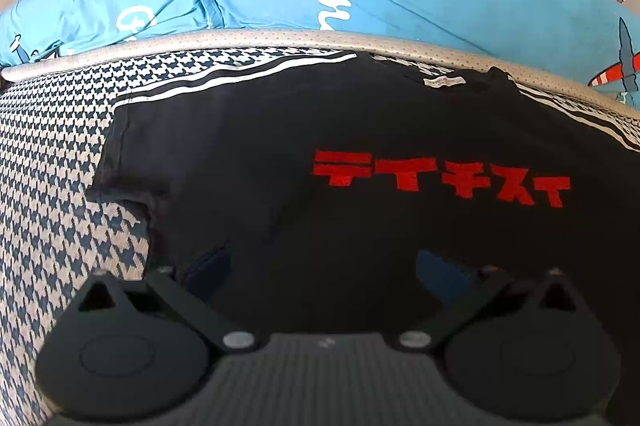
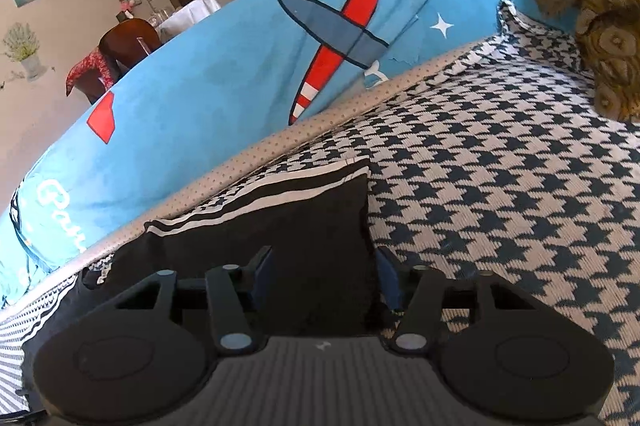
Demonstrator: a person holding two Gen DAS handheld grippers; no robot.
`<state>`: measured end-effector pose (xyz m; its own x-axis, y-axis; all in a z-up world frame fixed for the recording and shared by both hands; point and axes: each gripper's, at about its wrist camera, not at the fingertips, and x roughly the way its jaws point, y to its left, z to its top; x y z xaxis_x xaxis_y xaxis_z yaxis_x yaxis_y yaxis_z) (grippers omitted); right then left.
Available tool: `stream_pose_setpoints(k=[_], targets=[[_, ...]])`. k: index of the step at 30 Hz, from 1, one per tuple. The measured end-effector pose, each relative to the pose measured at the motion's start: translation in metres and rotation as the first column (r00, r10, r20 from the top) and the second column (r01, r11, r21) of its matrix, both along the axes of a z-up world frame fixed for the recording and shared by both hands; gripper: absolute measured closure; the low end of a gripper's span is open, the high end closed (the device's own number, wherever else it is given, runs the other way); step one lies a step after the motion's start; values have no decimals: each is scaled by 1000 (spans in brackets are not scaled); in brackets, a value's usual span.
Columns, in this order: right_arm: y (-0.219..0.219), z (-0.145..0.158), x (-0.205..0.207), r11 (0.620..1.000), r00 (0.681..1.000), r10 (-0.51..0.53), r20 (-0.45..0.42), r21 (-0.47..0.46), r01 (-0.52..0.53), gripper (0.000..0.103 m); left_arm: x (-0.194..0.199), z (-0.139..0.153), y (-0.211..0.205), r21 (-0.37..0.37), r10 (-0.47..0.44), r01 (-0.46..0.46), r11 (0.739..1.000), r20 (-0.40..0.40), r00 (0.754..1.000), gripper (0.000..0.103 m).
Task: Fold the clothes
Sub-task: 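Grasp the sleeve with the right gripper and fold it onto the shirt body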
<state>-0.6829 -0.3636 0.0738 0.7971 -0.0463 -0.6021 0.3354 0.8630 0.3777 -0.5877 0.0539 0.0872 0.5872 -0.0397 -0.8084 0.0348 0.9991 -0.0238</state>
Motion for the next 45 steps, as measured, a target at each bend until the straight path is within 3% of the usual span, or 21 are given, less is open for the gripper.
stream_pose_setpoints(k=[5,9,16,22,27,33,39,42,45], targets=[[-3,-3,5,1000,1000,2,-1,12,-2,90,1,-1,0,7,5,-5,1000,-4,1000,0],[0,1,5,1000,1000,-1,7,7,1,95,1,-1,1,6,11,-11,1000,-3,1000,0],[22,24,2,997,995,63,74,-53,-59,95,1,-1,1,10,15,-15,1000,-6,1000,0],[57,38,2,977,974,195,119,-114,-182,95,1,0,2,11,23,-23,1000,-4,1000,0],[91,34,6,938,942,320,103,-175,-299,95,1,0,5,10,31,-31,999,-6,999,0],[133,24,10,866,884,463,60,-243,-437,93,1,0,6,5,38,-38,999,-9,999,0],[149,4,16,820,842,539,-38,-206,-534,87,2,2,8,-8,47,-47,999,-12,999,0],[145,5,16,829,843,537,-23,-167,-533,79,2,2,9,-11,53,-53,999,-12,999,0],[137,10,16,851,857,516,9,-123,-511,77,2,2,10,-9,54,-54,999,-14,998,0]])
